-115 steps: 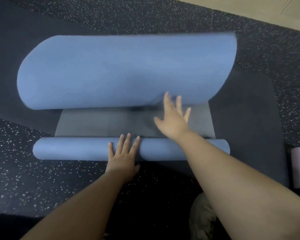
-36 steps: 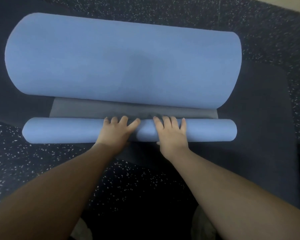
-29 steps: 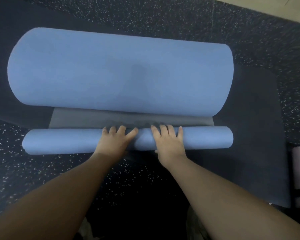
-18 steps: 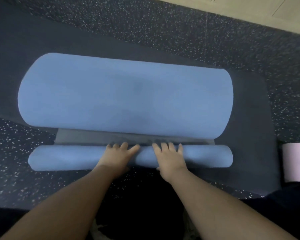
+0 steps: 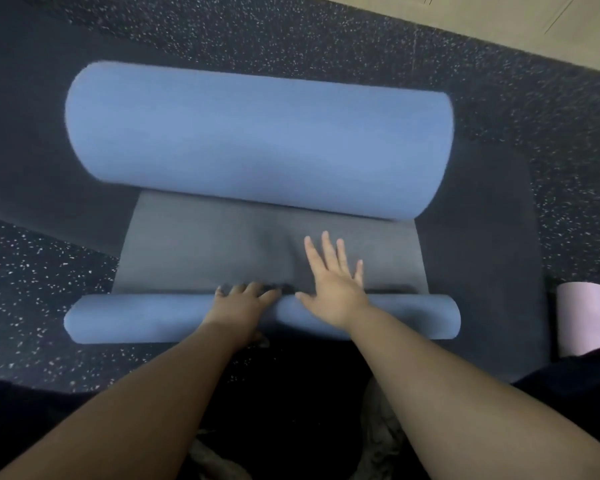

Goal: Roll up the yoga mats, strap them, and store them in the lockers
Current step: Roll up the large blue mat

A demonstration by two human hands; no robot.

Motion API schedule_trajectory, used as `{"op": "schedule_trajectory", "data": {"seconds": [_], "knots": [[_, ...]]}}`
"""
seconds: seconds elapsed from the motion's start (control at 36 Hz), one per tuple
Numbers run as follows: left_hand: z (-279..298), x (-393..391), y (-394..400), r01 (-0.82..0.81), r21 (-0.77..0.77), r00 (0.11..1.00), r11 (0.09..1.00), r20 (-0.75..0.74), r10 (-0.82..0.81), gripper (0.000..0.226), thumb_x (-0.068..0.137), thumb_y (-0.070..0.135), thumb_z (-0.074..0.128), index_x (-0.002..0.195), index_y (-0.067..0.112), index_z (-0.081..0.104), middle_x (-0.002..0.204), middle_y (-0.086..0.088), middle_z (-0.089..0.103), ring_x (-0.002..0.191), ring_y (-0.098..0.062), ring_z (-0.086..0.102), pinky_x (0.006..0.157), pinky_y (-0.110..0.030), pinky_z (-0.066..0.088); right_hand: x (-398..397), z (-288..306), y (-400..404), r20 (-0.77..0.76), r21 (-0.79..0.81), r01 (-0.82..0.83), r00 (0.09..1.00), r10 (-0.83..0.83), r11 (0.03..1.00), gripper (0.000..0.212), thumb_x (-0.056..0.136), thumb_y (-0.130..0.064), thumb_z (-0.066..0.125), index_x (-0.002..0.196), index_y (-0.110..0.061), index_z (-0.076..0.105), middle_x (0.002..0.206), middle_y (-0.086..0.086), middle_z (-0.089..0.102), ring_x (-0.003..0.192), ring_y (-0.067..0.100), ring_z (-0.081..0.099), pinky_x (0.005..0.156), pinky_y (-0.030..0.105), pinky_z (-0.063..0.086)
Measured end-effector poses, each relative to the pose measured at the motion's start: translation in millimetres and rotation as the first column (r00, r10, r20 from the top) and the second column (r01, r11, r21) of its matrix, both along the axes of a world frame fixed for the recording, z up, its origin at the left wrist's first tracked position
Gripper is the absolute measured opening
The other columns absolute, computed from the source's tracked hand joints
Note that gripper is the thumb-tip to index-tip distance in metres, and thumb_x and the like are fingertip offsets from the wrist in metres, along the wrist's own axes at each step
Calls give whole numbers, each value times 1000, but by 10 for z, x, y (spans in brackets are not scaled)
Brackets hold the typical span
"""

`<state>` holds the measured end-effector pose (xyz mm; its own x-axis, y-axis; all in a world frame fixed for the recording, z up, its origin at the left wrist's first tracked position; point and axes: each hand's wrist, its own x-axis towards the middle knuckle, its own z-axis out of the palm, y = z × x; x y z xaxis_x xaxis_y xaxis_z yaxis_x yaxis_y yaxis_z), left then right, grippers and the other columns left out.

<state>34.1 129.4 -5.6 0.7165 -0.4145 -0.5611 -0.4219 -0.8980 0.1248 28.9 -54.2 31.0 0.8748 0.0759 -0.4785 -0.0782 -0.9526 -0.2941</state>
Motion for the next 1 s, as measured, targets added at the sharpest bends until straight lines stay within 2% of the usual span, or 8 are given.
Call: {"op": "schedule_trajectory", "data": {"seconds": [0.11,0.22,0.36,0.53,0.72,0.86,0.92,1.0], "knots": [[-15,39,31,2,-16,1000,1000,-14,-2,99,76,54,71,152,39,9,156,4,19,144,-22,20,116,-52,19,-115,-132,-14,-122,-35,-74,990,69,997,93,91,-48,58,154,-34,-9,161,-5,-22,147,24,-23,114,59,-9],[-49,64,51,3,-24,1000,1000,9,-2,101,77,61,66,152,43,1,157,5,17,144,-21,18,117,-49,17,-252,-254,-39,-179,-61,-140,975,127,988,91,92,-49,56,155,-30,-6,162,-6,-16,148,24,-20,114,58,-9],[-77,108,51,-57,-14,998,998,12,58,100,78,69,57,150,45,-8,162,5,7,149,-20,5,116,-54,6,-289,-295,-72,-131,-76,-153,981,142,985,79,98,-47,46,156,-29,-4,163,-6,-12,149,21,-18,116,53,-11],[-62,216,30,-189,-17,982,982,-5,189,86,84,70,47,150,48,-4,162,5,-5,149,-20,-11,116,-55,-4,-281,-315,-19,-84,-93,-117,990,110,989,65,104,-38,33,156,-28,-5,163,-6,-11,149,19,-17,116,52,-13],[-69,286,-36,-389,-73,920,918,25,392,77,88,70,35,152,41,2,163,2,0,149,-20,-8,117,-52,-7,-265,-352,-22,7,-112,-99,995,101,989,62,105,-25,31,155,-28,-5,163,-6,-11,149,19,-16,117,47,-13],[-50,388,-106,-419,-90,900,903,86,427,71,93,64,36,153,37,9,162,0,5,149,-20,-3,117,-53,-4,-322,-409,-43,68,-140,-54,996,64,989,71,102,-13,36,155,-32,-8,162,-6,-15,148,20,-19,116,52,-11],[-51,416,-112,-423,-90,898,902,89,430,72,93,64,38,153,37,11,162,0,5,149,-20,-2,118,-52,-3,-365,-437,-55,62,-174,-62,995,74,983,76,101,-15,38,153,-33,-15,161,-6,-21,147,22,-22,115,55,-12],[-69,415,-109,-429,-108,897,897,62,437,68,94,62,36,153,37,12,162,1,5,149,-19,-2,117,-53,-3,-367,-438,-73,19,-191,-90,995,95,978,77,102,-27,38,151,-31,-21,159,-5,-27,146,23,-26,114,56,-13]]}}
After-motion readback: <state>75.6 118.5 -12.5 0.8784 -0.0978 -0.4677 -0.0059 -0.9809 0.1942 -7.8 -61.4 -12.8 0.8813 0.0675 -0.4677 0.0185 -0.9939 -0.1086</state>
